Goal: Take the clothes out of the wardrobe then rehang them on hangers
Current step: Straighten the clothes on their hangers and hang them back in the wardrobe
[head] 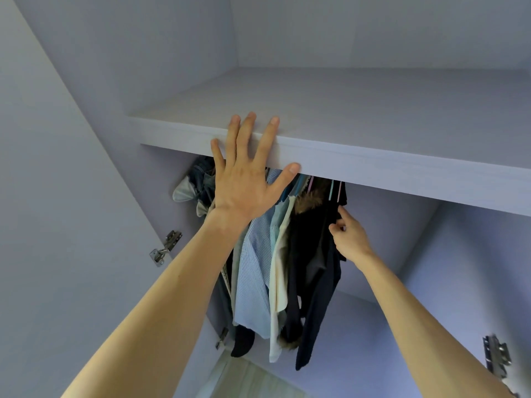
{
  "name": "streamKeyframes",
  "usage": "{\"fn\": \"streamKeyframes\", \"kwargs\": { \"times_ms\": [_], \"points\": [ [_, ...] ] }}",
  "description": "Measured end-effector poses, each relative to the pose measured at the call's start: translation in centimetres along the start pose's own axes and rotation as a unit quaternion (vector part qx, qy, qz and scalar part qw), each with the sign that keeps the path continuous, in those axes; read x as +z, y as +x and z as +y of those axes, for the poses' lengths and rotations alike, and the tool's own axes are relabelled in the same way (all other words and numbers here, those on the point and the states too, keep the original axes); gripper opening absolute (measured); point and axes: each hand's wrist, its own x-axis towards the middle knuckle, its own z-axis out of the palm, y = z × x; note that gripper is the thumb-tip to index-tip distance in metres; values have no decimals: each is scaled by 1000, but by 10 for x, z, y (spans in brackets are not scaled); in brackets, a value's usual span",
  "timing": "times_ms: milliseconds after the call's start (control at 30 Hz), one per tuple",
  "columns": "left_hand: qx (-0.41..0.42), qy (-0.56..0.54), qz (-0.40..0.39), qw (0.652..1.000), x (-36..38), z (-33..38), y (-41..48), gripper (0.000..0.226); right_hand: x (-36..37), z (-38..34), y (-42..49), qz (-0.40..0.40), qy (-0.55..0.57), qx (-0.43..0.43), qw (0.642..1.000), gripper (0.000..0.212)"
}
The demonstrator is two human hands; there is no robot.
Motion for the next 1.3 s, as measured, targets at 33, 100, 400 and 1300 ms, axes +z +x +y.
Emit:
{"fn": "streamKeyframes", "kwargs": {
  "times_ms": [33,100,400,1300],
  "points": [
    [-4,2,-8,1000,-3,1,-1,80,3,-2,-2,-1,-22,-3,1000,59],
    [-13,-1,-28,1000,-9,3,-2,80,7,-3,-8,3,-53,-5,999,58],
    [-117,-53,-216,968,-34,-33,-144,69,45,9,-107,-15,-77,28,997,65],
    [-896,107,-89,422,-500,134,-868,58,362,-53,-730,-667,-203,-605,385,32]
  ]
}}
